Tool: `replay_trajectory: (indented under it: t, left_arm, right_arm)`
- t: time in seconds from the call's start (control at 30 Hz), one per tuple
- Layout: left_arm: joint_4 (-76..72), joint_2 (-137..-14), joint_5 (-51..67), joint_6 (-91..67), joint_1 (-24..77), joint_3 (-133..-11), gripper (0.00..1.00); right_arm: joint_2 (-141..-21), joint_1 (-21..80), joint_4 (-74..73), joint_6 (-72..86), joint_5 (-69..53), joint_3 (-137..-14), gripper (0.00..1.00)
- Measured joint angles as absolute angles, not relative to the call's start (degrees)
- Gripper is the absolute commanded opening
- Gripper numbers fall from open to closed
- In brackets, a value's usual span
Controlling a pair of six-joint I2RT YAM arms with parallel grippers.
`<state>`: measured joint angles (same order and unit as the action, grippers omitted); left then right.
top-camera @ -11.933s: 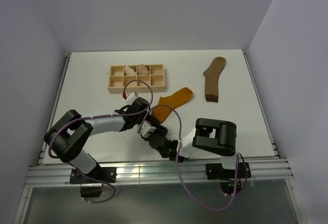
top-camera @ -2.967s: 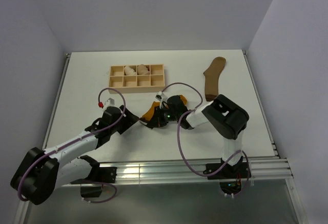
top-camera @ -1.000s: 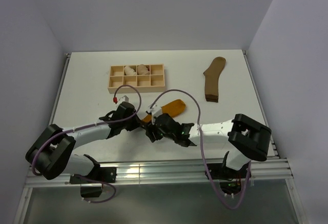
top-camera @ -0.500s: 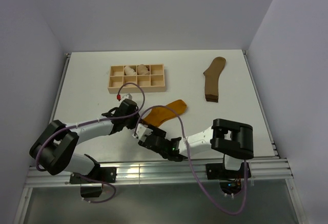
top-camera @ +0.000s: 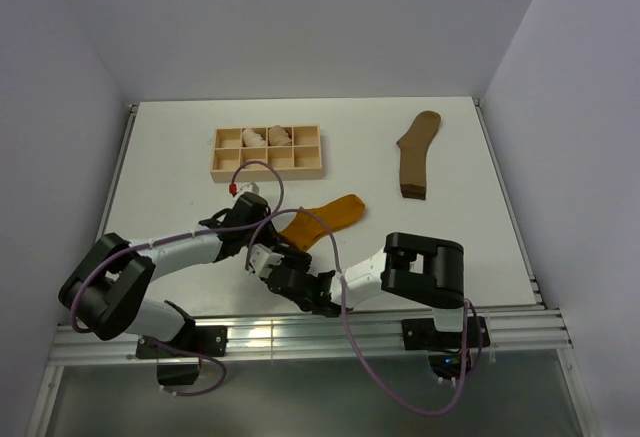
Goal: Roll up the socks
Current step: Roll the sock at the center of the board.
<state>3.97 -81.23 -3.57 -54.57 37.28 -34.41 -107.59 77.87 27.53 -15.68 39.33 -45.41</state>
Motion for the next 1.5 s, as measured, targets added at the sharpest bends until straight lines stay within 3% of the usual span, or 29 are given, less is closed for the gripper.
replay_trajectory:
  t: [0.07, 0.1, 0.2, 0.4, 0.53, 0.67, 0.77, 1.17, 1.5]
  left_arm:
    - [4.0, -81.2, -3.4, -54.5, 37.3, -34.4, 0.26]
    - [4.0, -81.2, -3.4, -54.4, 37.3, -34.4, 0.26]
    - [4.0, -81.2, -3.3, -54.2, 37.3, -34.4, 0.29]
    - [4.4, -80.8, -3.3, -54.4, 37.1, -34.4, 0.4]
    - [5.1, -79.5, -3.3, -55.2, 36.4, -34.3, 0.54]
    - [5.2, -76.5, -3.6, -56.8, 34.9, -33.0, 0.73]
    - [5.5, -73.2, -4.9, -58.5, 33.5, -31.2, 0.78]
    - [4.1, -59.3, -7.4, -62.7, 28.8, -23.2, 0.8]
    - [-1.6, -58.8, -3.8, -62.7, 28.9, -19.7, 0.76]
  right_arm:
    - [-108.2, 77.9, 27.8, -15.9, 39.4, -45.8, 0.42]
    - [-108.6, 77.9, 27.8, -15.9, 39.5, -46.0, 0.33]
    - [-109.6, 77.9, 27.4, -15.6, 39.9, -46.6, 0.18]
    - [-109.5, 77.5, 26.6, -12.7, 40.3, -47.0, 0.0]
    - [-108.5, 76.3, 25.9, -9.6, 38.2, -46.9, 0.0]
    - [-107.4, 74.7, 25.1, -6.6, 35.1, -46.9, 0.0]
    - [-106.4, 73.4, 24.3, -4.3, 32.2, -46.7, 0.0]
    - [-99.8, 61.4, 20.5, 10.8, 7.6, -44.3, 0.0]
    - [-99.5, 52.2, 23.6, 24.7, -11.6, -41.8, 0.0]
